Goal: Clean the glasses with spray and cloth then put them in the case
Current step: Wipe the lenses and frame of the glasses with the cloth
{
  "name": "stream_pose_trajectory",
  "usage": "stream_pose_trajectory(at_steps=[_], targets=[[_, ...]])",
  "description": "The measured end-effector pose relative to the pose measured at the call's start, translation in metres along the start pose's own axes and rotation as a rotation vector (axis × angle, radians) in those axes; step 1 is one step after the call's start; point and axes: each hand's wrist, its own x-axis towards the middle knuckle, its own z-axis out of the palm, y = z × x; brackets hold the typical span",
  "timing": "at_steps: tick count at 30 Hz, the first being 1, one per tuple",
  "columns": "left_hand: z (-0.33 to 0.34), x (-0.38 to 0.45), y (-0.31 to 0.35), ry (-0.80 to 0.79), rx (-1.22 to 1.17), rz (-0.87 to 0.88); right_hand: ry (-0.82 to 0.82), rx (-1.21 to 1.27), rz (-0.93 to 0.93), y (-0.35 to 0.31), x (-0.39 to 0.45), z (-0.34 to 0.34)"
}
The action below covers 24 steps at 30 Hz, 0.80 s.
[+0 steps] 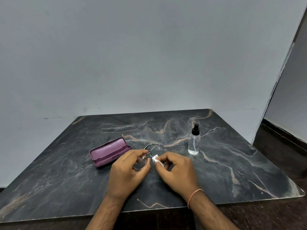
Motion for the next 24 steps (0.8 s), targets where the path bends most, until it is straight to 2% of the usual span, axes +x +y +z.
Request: stream_pose_trajectory(at_steps=[5,9,15,21,24], targets=[[0.0008,0.0,0.0013,0.007,-0.025,-0.02,0.106,-0.014,0.175,0.0067,0.0048,-0.0041],[0.0007,-0.0005,0.0006,0.005,-0.041,-0.026,0.031,0.014,0.087,0.0028,0.002,-0.0018],[0.0003,-0.0009,0.0029,-0.024,-0.074,-0.006,0.164,0.098,0.177,0.0042,0.0079,-0.0054],[0.0011,-0.001,0.0022,-0.035,-0.065,0.007,0.058,0.09,-0.026,-0.001,0.0046,-0.003],[0.0014,-0.0005,0.0036,-0.037,-0.075,0.007,0.112,0.064,0.016,0.0003,0.0051,-0.0027]])
